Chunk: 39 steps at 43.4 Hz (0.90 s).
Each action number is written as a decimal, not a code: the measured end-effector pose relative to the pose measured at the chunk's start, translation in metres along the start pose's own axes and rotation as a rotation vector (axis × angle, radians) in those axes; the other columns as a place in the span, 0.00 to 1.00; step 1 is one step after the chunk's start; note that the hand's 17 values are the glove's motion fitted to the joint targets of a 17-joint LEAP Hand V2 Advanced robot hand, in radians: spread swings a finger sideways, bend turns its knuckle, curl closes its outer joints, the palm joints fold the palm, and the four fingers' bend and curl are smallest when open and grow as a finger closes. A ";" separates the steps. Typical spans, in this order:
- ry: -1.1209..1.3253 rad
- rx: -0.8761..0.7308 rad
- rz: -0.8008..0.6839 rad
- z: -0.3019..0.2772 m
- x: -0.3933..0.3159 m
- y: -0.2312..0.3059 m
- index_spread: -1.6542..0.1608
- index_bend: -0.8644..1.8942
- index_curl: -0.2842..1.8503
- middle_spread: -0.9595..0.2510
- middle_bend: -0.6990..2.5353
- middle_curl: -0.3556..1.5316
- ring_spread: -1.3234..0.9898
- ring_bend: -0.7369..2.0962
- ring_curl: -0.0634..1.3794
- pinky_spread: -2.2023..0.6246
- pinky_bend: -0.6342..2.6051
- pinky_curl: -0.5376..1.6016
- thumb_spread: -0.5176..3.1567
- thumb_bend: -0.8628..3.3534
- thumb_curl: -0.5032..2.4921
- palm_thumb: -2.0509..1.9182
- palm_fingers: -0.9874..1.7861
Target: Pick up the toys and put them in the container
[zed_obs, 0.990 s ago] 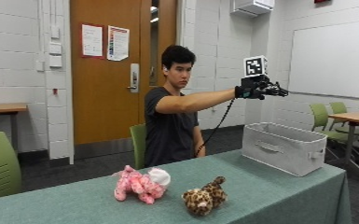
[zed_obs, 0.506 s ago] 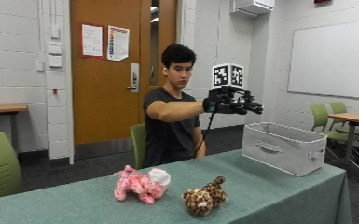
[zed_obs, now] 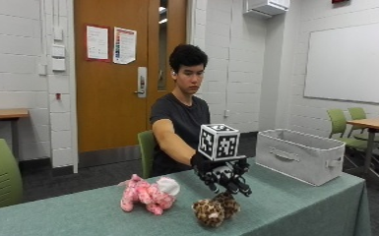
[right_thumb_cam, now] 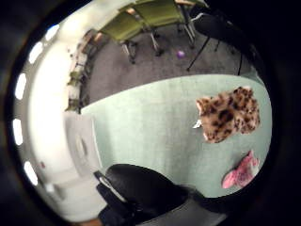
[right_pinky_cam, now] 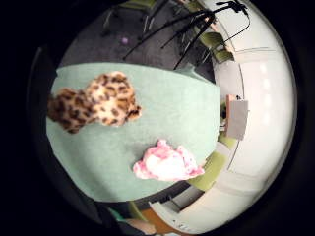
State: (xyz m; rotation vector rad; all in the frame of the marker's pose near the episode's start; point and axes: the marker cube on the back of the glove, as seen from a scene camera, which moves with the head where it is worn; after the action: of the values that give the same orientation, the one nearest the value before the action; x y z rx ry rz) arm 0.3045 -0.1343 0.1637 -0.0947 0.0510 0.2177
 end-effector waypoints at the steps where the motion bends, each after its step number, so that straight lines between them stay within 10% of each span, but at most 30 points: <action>1: -0.001 -0.013 0.005 0.006 0.003 -0.001 0.72 0.44 0.38 0.68 0.26 0.39 0.46 0.32 0.20 0.77 0.37 0.39 0.35 0.17 0.23 0.46 0.33; 39: -0.011 -0.129 0.114 0.082 0.045 -0.001 0.70 0.48 0.39 0.72 0.24 0.28 0.51 0.35 0.16 0.77 0.50 0.44 0.41 0.21 0.25 0.54 0.37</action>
State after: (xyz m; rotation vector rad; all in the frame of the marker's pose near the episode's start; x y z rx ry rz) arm 0.3522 -0.1174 0.2424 -0.2196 0.0319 0.3355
